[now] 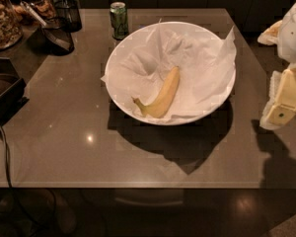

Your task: Pick banana from white bowl

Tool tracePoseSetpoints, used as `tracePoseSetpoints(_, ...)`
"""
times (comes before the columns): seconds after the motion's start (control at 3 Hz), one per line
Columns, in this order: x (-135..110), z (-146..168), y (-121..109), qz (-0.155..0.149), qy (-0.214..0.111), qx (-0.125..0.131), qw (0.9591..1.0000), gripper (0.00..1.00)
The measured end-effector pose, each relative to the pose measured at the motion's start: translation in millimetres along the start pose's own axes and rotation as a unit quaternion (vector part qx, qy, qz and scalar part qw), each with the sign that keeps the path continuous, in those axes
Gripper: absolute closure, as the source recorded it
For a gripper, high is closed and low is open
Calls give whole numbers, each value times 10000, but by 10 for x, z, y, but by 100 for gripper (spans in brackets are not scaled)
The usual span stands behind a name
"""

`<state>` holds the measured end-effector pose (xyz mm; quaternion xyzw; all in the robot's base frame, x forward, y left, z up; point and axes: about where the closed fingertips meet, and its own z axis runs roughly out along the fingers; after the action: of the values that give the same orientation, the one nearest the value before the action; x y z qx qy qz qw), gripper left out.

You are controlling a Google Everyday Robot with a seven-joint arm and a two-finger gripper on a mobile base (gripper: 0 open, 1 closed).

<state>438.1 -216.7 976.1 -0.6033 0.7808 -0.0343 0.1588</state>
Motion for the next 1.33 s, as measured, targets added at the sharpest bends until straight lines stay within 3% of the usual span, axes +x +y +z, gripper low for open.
tracePoseSetpoints(0.33,0,0,0,0,0,0,10000,0)
tracePoseSetpoints(0.67,-146,29,16,-223,-121,-75,9996,0)
tracePoseSetpoints(1.0,-657,207,27,-895,-521,-478,9935,0)
tracePoseSetpoints(1.33,-1296,471,85,-1689,-974,-1009,9756,0)
